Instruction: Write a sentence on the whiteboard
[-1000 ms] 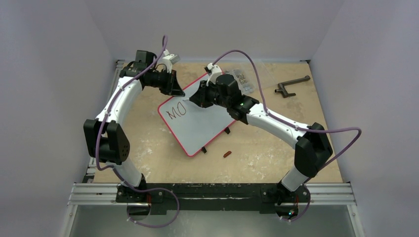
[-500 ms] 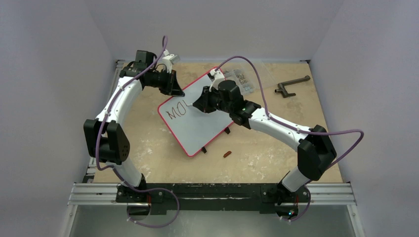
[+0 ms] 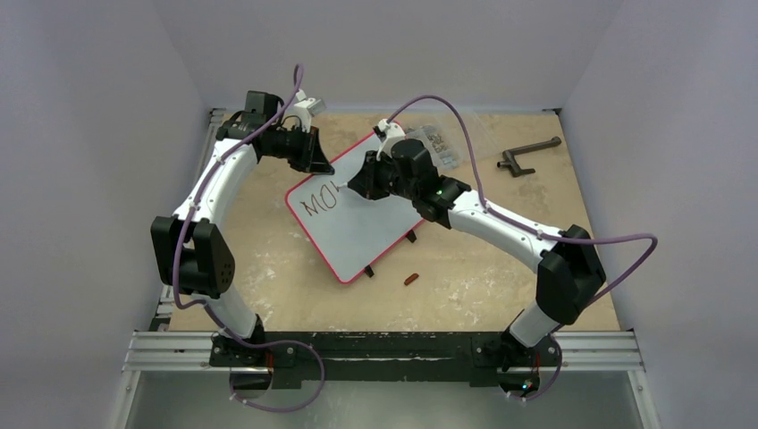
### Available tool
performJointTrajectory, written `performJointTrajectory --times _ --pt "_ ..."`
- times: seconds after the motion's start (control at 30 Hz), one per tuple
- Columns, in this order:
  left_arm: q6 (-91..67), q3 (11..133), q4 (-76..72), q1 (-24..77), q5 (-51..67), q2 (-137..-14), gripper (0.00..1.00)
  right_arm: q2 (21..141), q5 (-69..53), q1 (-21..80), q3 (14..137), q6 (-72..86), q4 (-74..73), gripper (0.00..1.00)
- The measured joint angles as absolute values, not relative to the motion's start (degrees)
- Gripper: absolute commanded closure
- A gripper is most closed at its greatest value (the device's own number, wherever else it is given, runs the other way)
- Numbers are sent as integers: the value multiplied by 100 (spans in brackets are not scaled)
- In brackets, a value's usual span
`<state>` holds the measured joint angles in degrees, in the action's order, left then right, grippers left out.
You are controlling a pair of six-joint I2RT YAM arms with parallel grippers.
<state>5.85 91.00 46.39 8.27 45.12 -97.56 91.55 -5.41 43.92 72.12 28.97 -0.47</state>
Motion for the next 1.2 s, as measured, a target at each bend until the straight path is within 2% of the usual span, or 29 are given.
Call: performJointTrajectory --times 0.3,0.8,1.2 --pt "585 9076 4633 827 4477 -9747 100 9397 -370 4392 7762 2893 -301 100" --pt "580 9074 4641 829 4460 -9717 100 9393 -342 4392 7852 2893 -344 100" --pt "558 9096 4729 880 4508 -9631 100 8565 -198 4381 7636 2912 -298 100"
